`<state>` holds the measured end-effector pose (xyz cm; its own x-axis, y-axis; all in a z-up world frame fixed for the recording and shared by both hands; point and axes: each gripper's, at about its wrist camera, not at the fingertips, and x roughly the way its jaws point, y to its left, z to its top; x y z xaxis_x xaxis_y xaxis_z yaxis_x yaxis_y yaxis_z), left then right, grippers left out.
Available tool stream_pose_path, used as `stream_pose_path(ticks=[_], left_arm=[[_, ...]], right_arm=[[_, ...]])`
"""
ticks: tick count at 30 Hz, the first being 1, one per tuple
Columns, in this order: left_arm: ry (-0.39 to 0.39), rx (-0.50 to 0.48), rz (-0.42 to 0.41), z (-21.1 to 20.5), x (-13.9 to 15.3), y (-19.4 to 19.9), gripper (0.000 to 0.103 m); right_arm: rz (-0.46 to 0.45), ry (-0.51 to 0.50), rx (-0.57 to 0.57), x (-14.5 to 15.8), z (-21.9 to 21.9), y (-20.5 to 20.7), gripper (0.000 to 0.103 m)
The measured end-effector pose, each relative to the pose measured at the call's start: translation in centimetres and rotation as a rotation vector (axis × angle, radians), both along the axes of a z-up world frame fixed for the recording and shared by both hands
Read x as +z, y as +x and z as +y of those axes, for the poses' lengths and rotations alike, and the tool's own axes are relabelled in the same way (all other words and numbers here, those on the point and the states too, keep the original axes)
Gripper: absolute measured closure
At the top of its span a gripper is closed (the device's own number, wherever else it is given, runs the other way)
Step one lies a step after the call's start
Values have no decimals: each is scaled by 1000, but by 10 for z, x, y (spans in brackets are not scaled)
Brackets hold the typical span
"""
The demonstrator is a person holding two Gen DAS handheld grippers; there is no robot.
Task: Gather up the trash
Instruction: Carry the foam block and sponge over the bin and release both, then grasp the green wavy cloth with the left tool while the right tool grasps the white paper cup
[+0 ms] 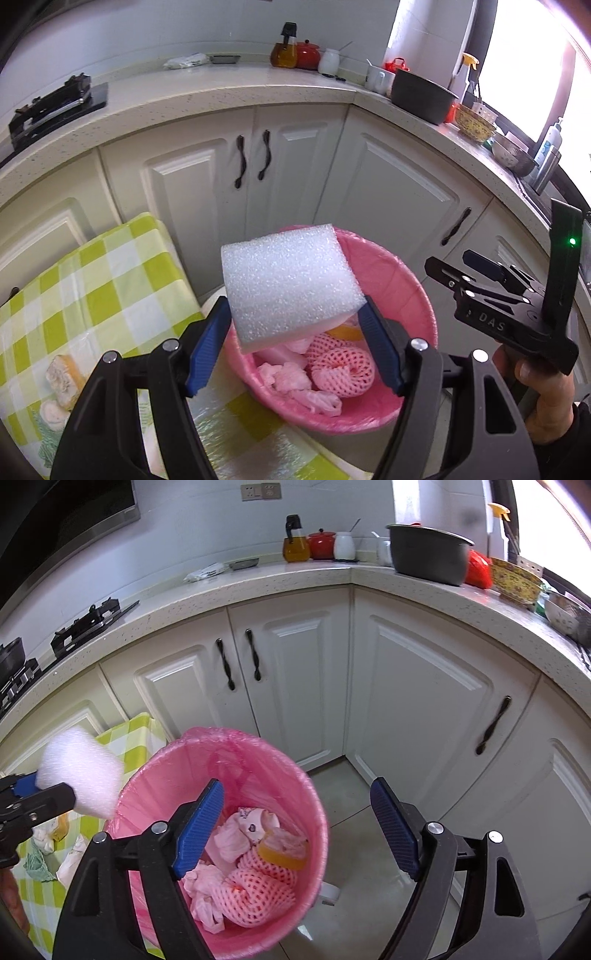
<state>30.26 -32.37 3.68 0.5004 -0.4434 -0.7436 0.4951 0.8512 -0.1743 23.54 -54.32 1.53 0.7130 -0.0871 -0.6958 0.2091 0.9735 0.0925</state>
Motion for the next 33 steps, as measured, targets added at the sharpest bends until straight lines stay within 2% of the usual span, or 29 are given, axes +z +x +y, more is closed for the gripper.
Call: stream_pose_path(ticks=[8,17,26,33], left_arm=[[24,-8,8,-9,-6,7,28],[5,31,13,21,-5,-4,28],[-13,103,3,81,-8,-28,28],[-15,197,2,151,-16,-45,28]], right_arm=[[-9,6,-22,5,-12,-16,22],[-11,8,-2,8,2,-23,22],[-13,14,42,8,37,-33,20],[-15,17,84,10,71,-41,18]])
